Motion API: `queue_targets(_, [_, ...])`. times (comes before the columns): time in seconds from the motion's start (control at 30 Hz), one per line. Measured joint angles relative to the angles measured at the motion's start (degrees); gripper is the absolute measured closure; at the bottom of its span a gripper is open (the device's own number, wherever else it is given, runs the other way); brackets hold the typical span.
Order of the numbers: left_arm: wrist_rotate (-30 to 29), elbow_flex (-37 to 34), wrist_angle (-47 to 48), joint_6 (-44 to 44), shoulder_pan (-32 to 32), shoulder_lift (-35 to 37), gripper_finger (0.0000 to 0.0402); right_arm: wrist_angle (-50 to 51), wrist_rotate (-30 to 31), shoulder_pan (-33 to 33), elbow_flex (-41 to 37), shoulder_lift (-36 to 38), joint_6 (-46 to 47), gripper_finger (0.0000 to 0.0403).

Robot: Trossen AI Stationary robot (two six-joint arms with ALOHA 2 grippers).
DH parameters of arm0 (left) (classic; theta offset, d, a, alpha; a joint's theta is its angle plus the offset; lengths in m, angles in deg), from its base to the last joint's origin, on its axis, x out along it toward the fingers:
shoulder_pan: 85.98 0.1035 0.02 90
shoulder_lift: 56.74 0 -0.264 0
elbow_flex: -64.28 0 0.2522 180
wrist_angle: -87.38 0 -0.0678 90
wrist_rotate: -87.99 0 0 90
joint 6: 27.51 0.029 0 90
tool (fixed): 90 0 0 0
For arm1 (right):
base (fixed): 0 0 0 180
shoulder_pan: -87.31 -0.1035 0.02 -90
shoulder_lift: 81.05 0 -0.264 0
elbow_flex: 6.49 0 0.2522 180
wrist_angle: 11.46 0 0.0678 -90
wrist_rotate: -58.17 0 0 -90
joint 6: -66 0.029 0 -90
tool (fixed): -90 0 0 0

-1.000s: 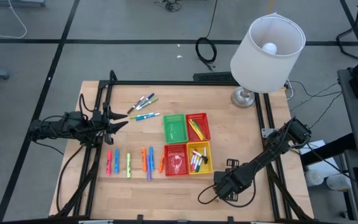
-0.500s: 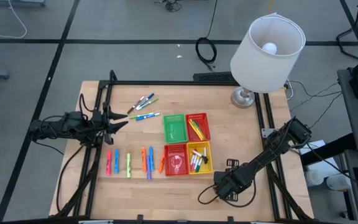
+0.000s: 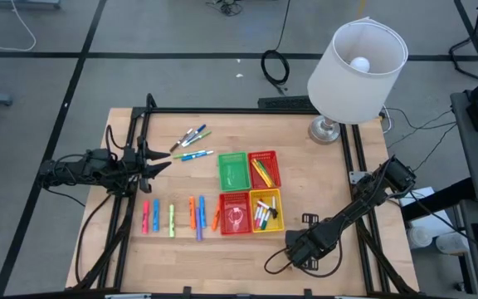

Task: Pick & Place Markers
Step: Put the small green highlighter pen into the yellow bin

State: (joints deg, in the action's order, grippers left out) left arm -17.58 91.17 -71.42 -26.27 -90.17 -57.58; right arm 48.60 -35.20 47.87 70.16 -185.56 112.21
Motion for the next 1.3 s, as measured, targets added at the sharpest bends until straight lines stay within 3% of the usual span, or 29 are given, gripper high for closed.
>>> queue_targets(0.2, [0.00,0.02,-0.02,0.02,-0.02,0.00,0.0268,0.00,0.11,0.00,0.00,0.00,0.01,0.0369])
queue_targets(0.63, [0.00,0.00,-0.02,0.00,-0.02,0.00,0.0268,0.41,-0.07,0.07,0.00,0.55,0.08,0.0379])
queue_targets(0.77, [0.02,0.00,0.00,0.02,-0.02,0.00,0.0268,1.72,0.49,0.75,-0.23,3.88,1.69,0.0379])
queue_targets(1.3, [0.01,0.01,-0.03,0.02,0.00,-0.02,0.0268,12.42,13.96,1.34,-0.13,23.72,8.43,0.0379])
